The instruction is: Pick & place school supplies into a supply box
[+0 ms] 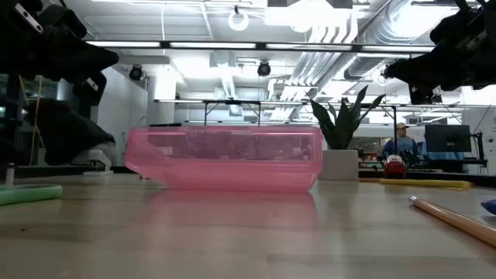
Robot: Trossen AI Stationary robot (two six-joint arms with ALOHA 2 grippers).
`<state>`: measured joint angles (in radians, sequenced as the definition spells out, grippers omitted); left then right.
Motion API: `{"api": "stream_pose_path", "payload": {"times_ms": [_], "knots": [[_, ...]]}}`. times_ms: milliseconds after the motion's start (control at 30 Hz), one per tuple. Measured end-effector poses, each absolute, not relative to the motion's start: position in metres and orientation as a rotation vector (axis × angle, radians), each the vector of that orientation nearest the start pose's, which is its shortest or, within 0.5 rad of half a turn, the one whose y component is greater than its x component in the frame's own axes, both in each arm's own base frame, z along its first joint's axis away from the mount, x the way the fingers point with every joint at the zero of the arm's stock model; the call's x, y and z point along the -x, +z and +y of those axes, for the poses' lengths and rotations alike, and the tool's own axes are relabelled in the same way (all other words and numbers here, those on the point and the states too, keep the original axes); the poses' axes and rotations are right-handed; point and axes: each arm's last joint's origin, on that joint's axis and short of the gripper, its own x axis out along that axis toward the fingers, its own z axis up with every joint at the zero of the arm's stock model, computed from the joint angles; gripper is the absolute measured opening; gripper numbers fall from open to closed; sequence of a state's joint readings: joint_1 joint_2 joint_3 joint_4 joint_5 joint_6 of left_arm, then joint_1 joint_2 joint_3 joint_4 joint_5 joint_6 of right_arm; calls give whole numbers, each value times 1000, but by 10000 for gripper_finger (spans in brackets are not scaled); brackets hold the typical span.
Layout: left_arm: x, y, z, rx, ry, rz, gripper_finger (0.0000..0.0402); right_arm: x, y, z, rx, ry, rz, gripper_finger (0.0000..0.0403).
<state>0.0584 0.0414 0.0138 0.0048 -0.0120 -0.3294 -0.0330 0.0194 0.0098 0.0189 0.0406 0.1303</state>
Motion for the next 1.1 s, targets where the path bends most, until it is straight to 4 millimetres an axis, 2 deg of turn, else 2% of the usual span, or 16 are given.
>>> {"api": "stream_pose_path", "payload": {"times_ms": [367,567,733,900,1100], "knots": [[-99,166,7,312,94,3,1,-98,167,-4,-130,-67,-13,0],[-98,177,9,500,134,-139,1,-98,167,-4,-130,-68,-13,0],[-99,183,13,500,258,-218,0,-98,167,-4,-130,-69,-14,0],[-106,209,17,471,393,-228,0,-98,167,-4,-130,-73,-14,0],[-139,264,23,408,591,-54,0,-98,167,-4,-130,-74,-14,0]]}}
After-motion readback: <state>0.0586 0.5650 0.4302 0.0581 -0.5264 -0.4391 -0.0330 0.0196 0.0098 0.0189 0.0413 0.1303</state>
